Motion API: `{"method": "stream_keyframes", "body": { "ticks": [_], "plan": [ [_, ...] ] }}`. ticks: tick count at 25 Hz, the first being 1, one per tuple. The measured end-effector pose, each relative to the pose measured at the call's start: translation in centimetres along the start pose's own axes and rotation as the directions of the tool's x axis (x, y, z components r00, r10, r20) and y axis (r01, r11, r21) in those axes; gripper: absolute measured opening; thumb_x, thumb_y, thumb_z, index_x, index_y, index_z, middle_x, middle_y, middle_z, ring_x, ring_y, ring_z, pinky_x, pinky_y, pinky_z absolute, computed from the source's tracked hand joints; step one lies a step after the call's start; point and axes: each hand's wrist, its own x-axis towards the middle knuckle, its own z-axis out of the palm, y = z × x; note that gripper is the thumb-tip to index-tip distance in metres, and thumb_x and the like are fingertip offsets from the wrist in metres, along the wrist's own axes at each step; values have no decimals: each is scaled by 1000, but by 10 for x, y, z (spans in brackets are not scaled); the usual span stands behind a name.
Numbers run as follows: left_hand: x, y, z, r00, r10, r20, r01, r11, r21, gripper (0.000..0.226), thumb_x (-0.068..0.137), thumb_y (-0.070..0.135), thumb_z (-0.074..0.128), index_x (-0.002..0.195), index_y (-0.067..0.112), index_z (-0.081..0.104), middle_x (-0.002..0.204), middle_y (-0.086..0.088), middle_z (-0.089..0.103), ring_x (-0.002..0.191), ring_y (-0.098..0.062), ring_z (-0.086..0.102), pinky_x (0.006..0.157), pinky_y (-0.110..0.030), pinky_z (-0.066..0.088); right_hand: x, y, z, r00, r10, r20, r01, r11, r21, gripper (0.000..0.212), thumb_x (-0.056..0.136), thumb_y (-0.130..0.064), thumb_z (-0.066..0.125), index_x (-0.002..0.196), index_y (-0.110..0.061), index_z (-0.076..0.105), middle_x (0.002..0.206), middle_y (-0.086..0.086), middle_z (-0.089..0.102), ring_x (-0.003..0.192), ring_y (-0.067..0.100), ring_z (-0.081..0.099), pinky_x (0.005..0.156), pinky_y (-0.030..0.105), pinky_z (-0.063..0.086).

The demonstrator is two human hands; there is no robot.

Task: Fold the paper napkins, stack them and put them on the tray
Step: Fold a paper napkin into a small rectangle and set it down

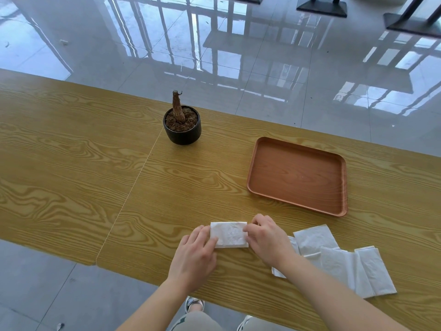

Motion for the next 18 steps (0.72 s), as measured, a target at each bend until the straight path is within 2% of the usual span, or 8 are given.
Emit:
{"method": "stream_keyframes", "body": {
  "ticks": [2,4,8,10,12,15,18],
  "plan": [
    [-4,7,3,998,-10,-55,9,1000,-14,34,79,26,52,108,17,67,114,-6,65,101,-28,63,74,-40,54,4,-1,-1,996,76,-38,-74,996,52,18,95,-26,62,112,-21,66,106,-4,56,99,19,51,71,39,55],
    [-9,17,8,997,24,-73,-24,1000,8,35,76,25,59,110,17,68,111,-6,66,95,-27,63,72,-39,54,13,-4,0,996,92,-20,-91,996,19,20,96,-29,61,115,-22,63,110,-6,55,102,17,49,72,39,55],
    [-14,29,13,998,53,-22,-52,997,55,41,80,31,61,119,19,67,125,-8,65,111,-27,62,82,-43,54,24,-9,2,996,58,62,-55,997,-56,17,97,-33,59,106,-20,65,108,-5,55,105,16,49,74,36,54],
    [-14,29,14,999,46,10,-47,996,74,41,82,32,60,120,19,67,131,-10,63,120,-28,60,87,-46,54,22,-8,2,993,99,58,-98,995,-19,12,96,-32,61,97,-20,64,103,-6,55,100,15,50,73,33,52],
    [-11,27,12,999,26,35,-30,995,98,42,75,30,67,116,20,69,134,-13,62,124,-31,59,89,-50,54,16,-6,0,982,176,61,-180,982,62,9,91,-28,65,89,-20,63,96,-6,57,94,15,52,73,31,48],
    [-4,27,6,996,-81,41,78,993,85,45,65,24,74,110,20,71,135,-17,61,125,-35,58,86,-51,55,0,-8,1,934,350,74,-358,909,214,6,80,-18,68,80,-21,62,80,-8,65,80,18,60,67,32,47],
    [-4,33,6,976,-213,36,214,976,-33,25,77,28,65,100,22,70,118,-7,63,107,-27,59,79,-39,52,-15,-16,5,838,516,177,-543,754,371,21,72,-17,73,89,-28,66,75,-9,68,77,10,65,68,28,51]
  ]
}}
